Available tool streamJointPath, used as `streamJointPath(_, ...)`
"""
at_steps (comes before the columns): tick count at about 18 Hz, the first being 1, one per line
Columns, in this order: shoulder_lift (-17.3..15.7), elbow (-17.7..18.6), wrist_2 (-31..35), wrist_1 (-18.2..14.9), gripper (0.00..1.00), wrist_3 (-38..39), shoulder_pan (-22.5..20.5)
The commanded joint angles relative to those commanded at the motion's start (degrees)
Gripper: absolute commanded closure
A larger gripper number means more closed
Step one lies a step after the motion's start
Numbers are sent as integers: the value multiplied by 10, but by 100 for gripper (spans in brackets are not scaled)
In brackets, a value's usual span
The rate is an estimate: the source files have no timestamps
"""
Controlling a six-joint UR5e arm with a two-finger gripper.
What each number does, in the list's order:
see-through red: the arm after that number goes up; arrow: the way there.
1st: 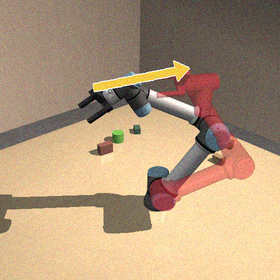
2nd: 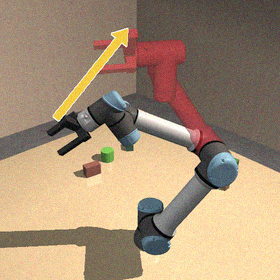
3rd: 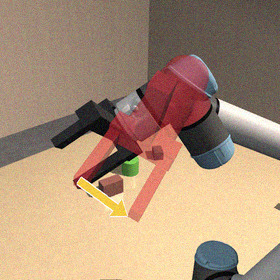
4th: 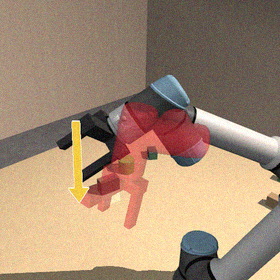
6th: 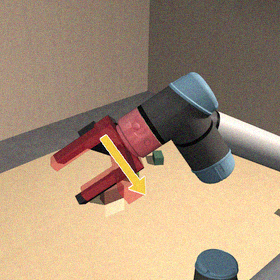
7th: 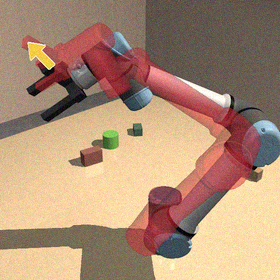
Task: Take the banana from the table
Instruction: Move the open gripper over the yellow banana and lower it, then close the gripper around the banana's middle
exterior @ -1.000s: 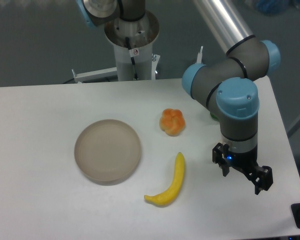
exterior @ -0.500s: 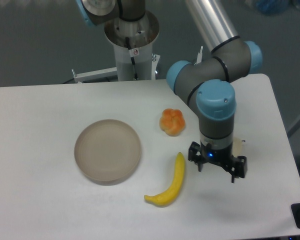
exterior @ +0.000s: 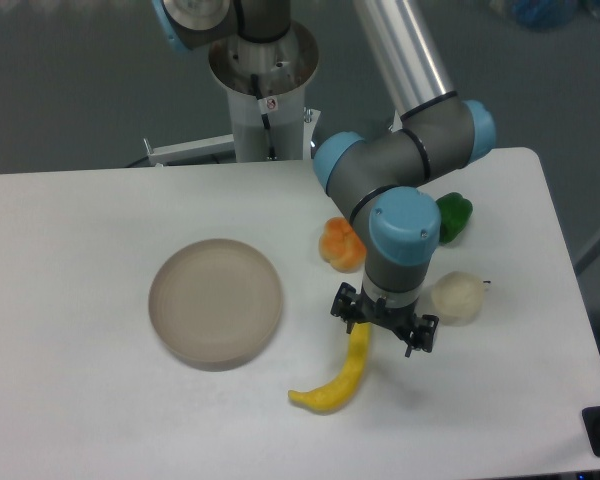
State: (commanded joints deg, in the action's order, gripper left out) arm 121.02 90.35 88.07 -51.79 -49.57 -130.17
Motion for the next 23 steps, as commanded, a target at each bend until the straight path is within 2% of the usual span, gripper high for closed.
streamJointPath(5, 29, 5, -3, 47, 0, 17, 19)
streamJointPath(10, 43, 4, -2, 63, 0, 16, 20)
streamJointPath(20, 57, -2, 0, 65, 0, 14, 24)
streamJointPath(21, 57, -3, -1, 64, 6, 15, 24)
streamJointPath(22, 56, -3, 0, 64, 26, 14, 24)
streamJointPath(23, 56, -3, 0, 64, 35, 12, 24)
